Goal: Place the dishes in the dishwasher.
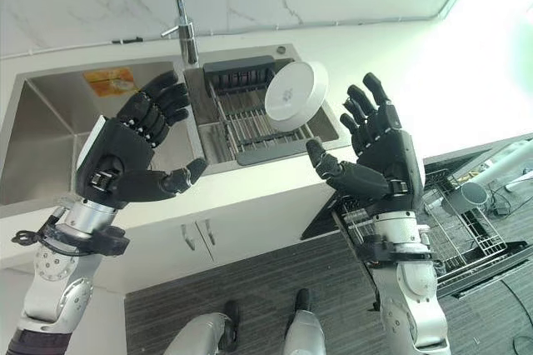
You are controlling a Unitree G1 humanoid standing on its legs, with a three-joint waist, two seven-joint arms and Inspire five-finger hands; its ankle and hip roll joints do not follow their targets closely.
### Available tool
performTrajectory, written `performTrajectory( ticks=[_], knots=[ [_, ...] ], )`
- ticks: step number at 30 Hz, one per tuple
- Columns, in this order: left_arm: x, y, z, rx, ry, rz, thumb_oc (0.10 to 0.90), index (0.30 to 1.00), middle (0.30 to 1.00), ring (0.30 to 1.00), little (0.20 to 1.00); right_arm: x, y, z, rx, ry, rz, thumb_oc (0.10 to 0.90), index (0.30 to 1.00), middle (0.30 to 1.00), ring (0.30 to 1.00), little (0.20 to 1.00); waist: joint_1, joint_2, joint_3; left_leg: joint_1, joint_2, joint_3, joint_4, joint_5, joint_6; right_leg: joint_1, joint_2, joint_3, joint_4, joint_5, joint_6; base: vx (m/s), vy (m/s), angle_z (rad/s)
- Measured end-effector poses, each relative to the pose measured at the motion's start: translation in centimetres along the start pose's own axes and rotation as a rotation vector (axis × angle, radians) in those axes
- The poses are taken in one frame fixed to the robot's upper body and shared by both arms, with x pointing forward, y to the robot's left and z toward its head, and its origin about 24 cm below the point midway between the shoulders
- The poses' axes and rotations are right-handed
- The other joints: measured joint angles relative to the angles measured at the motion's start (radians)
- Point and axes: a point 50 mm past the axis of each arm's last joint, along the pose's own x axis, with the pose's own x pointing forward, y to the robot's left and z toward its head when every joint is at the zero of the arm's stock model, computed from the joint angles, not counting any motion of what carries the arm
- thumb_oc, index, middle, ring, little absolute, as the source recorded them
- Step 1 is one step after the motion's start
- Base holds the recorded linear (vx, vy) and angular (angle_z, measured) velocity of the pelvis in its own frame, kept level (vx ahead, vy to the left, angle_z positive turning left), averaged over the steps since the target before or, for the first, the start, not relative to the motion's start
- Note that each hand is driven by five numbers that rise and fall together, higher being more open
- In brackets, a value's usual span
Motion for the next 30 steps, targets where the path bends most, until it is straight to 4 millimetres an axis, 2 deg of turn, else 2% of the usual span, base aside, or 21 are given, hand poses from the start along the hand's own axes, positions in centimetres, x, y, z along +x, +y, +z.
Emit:
performTrajectory(
  ticks=[1, 2, 3, 4, 6, 7, 8, 11, 13, 15, 16, 18, 20, 23, 26, 30],
  knots=[
    [-0.4, 0.0, -0.1, -0.003, 0.009, 0.015, 0.800, 0.900, 0.900, 0.900, 0.900, 0.1, 0.0, 0.0, -0.004, 0.001, 0.013, 0.800, 0.900, 0.900, 0.900, 0.900, 0.005, -0.008, -0.004, -0.004, 0.002, -0.006, 0.000, -0.003, -0.011, 0.027, 0.013, -0.016, 0.002, 0.003, -0.003, 0.17, -0.317, 0.32],
    [-0.6, 0.1, -0.2, -0.007, 0.018, 0.028, 0.800, 0.900, 0.900, 0.900, 0.900, 0.3, 0.1, 0.2, -0.014, 0.004, 0.030, 0.800, 0.900, 0.900, 0.900, 0.900, 0.007, -0.011, -0.003, -0.008, 0.015, -0.011, 0.004, -0.009, -0.030, 0.056, 0.031, -0.025, -0.031, 0.051, -0.026, 0.18, -0.332, 0.34],
    [-0.7, 0.1, -0.4, -0.011, 0.027, 0.040, 0.800, 0.900, 0.900, 0.900, 0.900, 0.4, 0.0, 0.2, -0.020, 0.009, 0.037, 0.800, 0.900, 0.900, 0.900, 0.900, 0.000, -0.009, -0.004, -0.012, 0.048, -0.001, 0.005, -0.016, -0.043, 0.065, 0.045, -0.056, -0.033, 0.062, -0.050, 0.16, -0.319, 0.52],
    [-0.8, 0.0, -0.4, -0.018, 0.029, 0.043, 0.800, 0.900, 0.900, 0.900, 0.900, 0.3, -0.1, 0.2, -0.031, 0.022, 0.040, 0.800, 0.900, 0.900, 0.900, 0.900, -0.010, -0.007, -0.006, -0.008, 0.073, 0.004, -0.015, -0.013, -0.062, 0.075, 0.058, -0.082, -0.021, 0.046, -0.071, 0.09, -0.261, 0.63],
    [-0.6, -0.2, -0.2, -0.025, 0.023, 0.040, 0.800, 0.900, 0.900, 0.900, 0.900, 0.7, -0.7, 0.7, -0.084, 0.041, 0.051, 0.800, 0.900, 0.900, 0.900, 0.900, -0.016, -0.007, -0.010, 0.024, 0.142, 0.081, -0.072, -0.004, -0.070, 0.084, 0.065, -0.131, -0.002, 0.011, -0.112, 0.02, -0.224, 0.66],
    [-0.5, -0.3, -0.1, -0.026, 0.014, 0.038, 0.800, 0.900, 0.900, 0.900, 0.900, 1.0, -0.9, 1.0, -0.100, 0.038, 0.052, 0.800, 0.900, 0.900, 0.900, 0.900, -0.020, 0.002, -0.014, 0.034, 0.162, 0.095, -0.100, 0.035, -0.075, 0.084, 0.071, -0.152, 0.017, -0.011, -0.123, 0.00, -0.192, 0.60],
    [-0.5, -0.3, 0.0, -0.026, 0.013, 0.038, 0.800, 0.900, 0.900, 0.900, 0.900, 1.4, -1.0, 1.2, -0.095, 0.038, 0.057, 0.800, 0.900, 0.900, 0.900, 0.900, -0.025, 0.012, -0.020, 0.041, 0.173, 0.091, -0.125, 0.059, -0.108, 0.083, 0.077, -0.165, 0.035, -0.031, -0.131, -0.01, -0.140, 0.49],
    [-0.5, -0.4, -0.1, -0.030, 0.013, 0.034, 0.800, 0.900, 0.900, 0.900, 0.900, 1.9, -0.8, 1.4, -0.093, 0.028, 0.066, 0.800, 0.900, 0.900, 0.900, 0.900, -0.027, 0.034, -0.033, 0.050, 0.193, 0.099, -0.157, 0.089, -0.133, 0.074, 0.087, -0.188, 0.072, -0.069, -0.153, -0.02, -0.088, 0.29],
    [-0.2, -0.8, -0.2, -0.047, 0.011, 0.019, 0.800, 0.900, 0.900, 0.900, 0.900, 1.8, -1.1, 1.4, -0.097, 0.035, 0.042, 0.800, 0.900, 0.900, 0.900, 0.900, -0.041, 0.047, -0.040, 0.050, 0.202, 0.145, -0.177, 0.114, -0.123, 0.074, 0.076, -0.222, 0.092, -0.084, -0.162, -0.06, -0.042, 0.51],
    [0.2, -1.4, -0.3, -0.075, 0.003, -0.020, 0.800, 0.900, 0.900, 0.900, 0.900, 1.9, -1.5, 1.0, -0.090, 0.050, 0.017, 0.800, 0.900, 0.900, 0.900, 0.900, -0.058, 0.059, -0.050, 0.047, 0.211, 0.197, -0.189, 0.111, -0.093, 0.075, 0.059, -0.255, 0.108, -0.090, -0.171, -0.05, 0.019, 0.62],
    [0.6, -2.0, -0.3, -0.089, -0.005, -0.056, 0.800, 0.900, 0.900, 0.900, 0.900, 1.9, -2.1, 0.4, -0.082, 0.076, -0.013, 0.800, 0.900, 0.900, 0.900, 0.900, -0.058, 0.062, -0.056, 0.041, 0.223, 0.224, -0.159, 0.107, -0.097, 0.074, 0.047, -0.269, 0.117, -0.102, -0.173, -0.02, 0.065, 0.35],
    [1.0, -2.5, -0.5, -0.099, -0.005, -0.077, 0.800, 0.900, 0.900, 0.900, 0.900, 1.9, -2.6, -0.3, -0.079, 0.108, -0.041, 0.800, 0.900, 0.900, 0.900, 0.900, -0.059, 0.061, -0.058, 0.029, 0.209, 0.208, -0.140, 0.102, -0.129, 0.068, 0.035, -0.253, 0.142, -0.121, -0.151, 0.00, 0.070, 0.17],
    [1.0, -2.7, -0.9, -0.109, 0.011, -0.084, 0.800, 0.900, 0.900, 0.900, 0.900, 1.8, -3.0, -1.1, -0.077, 0.148, -0.065, 0.800, 0.900, 0.900, 0.900, 0.900, -0.056, 0.056, -0.074, 0.023, 0.195, 0.205, -0.143, 0.100, -0.130, 0.066, 0.022, -0.245, 0.147, -0.123, -0.142, 0.02, 0.059, 0.15],
    [0.9, -2.7, -1.7, -0.115, 0.041, -0.077, 0.800, 0.900, 0.900, 0.900, 0.900, 1.9, -3.4, -2.4, -0.071, 0.201, -0.097, 0.800, 0.900, 0.900, 0.900, 0.900, -0.043, 0.033, -0.114, 0.016, 0.188, 0.195, -0.142, 0.101, -0.130, 0.067, 0.016, -0.249, 0.140, -0.134, -0.125, 0.05, 0.073, 0.14],
    [1.1, -2.6, -1.9, -0.115, 0.048, -0.079, 0.800, 0.900, 0.900, 0.900, 0.900, 2.0, -3.8, -2.8, -0.073, 0.212, -0.135, 0.800, 0.900, 0.900, 0.900, 0.900, -0.027, 0.018, -0.127, 0.017, 0.186, 0.188, -0.129, 0.100, -0.127, 0.076, 0.012, -0.254, 0.145, -0.133, -0.122, 0.04, 0.052, 0.07],
    [1.0, -2.4, -2.3, -0.111, 0.067, -0.069, 0.800, 0.900, 0.900, 0.900, 0.900, 1.9, -3.7, -3.1, -0.015, 0.209, -0.185, 0.800, 0.900, 0.900, 0.900, 0.900, -0.027, 0.011, -0.128, 0.017, 0.179, 0.173, -0.121, 0.098, -0.121, 0.090, 0.004, -0.268, 0.144, -0.127, -0.125, 0.02, 0.043, 0.11]
  ],
)
